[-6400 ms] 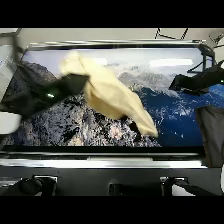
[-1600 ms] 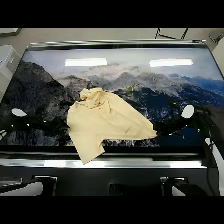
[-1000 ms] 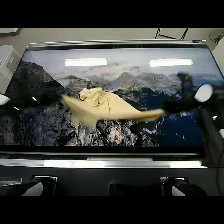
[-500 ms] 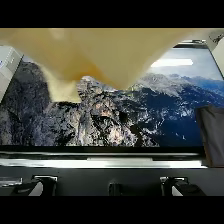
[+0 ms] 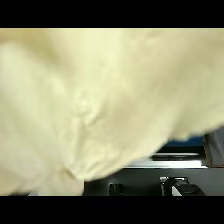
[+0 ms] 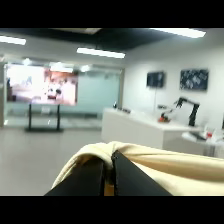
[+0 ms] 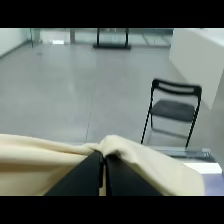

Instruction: Fold the clothes and pants, and hang the long-sleeved shirts on hangers.

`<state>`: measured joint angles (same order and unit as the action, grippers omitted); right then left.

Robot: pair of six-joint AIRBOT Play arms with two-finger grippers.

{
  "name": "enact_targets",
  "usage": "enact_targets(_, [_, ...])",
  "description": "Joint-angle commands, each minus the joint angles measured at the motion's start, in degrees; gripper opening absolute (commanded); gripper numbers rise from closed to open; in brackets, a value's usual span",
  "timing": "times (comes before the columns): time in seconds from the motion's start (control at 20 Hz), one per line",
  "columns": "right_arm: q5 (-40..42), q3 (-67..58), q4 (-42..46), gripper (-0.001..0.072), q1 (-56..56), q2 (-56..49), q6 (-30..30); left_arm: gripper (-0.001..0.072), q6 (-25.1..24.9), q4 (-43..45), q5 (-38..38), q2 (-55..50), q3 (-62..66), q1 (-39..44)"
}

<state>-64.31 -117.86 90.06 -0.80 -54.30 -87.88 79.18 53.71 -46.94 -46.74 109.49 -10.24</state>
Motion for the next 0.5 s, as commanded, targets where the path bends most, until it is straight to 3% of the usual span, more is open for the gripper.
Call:
enact_targets(0.0, [-7.26, 8.24, -1.29, 0.0031, 0.0, -7.58, 0.02, 0.0028, 3.74, 11.96, -13.49, -6.75, -6.01, -0.04])
enact_targets(0.15, [0.09, 21.16, -5.42, 0.0031, 0.0, -19.89, -2.56, 0.0028, 3.13, 11.93, -11.67, -15.26, -21.59, 0.09])
enact_targets(0.3, [8.2, 24.57, -11.23, 0.0032, 0.0, -34.25, -13.49, 0.0028, 3.63, 10.78, -3.8, -25.94, -34.05, 0.09])
enact_targets(0.4, [8.83, 24.55, -19.32, 0.0032, 0.0, -41.99, -20.11, 0.0029, 5.64, 10.25, -4.83, -33.16, -36.37, 0.11])
enact_targets(0.45, [8.66, 24.55, -24.7, 0.0033, 0.0, -45.13, -20.7, 0.003, 6.69, 8.83, -7.02, -36.35, -36.35, 0.09])
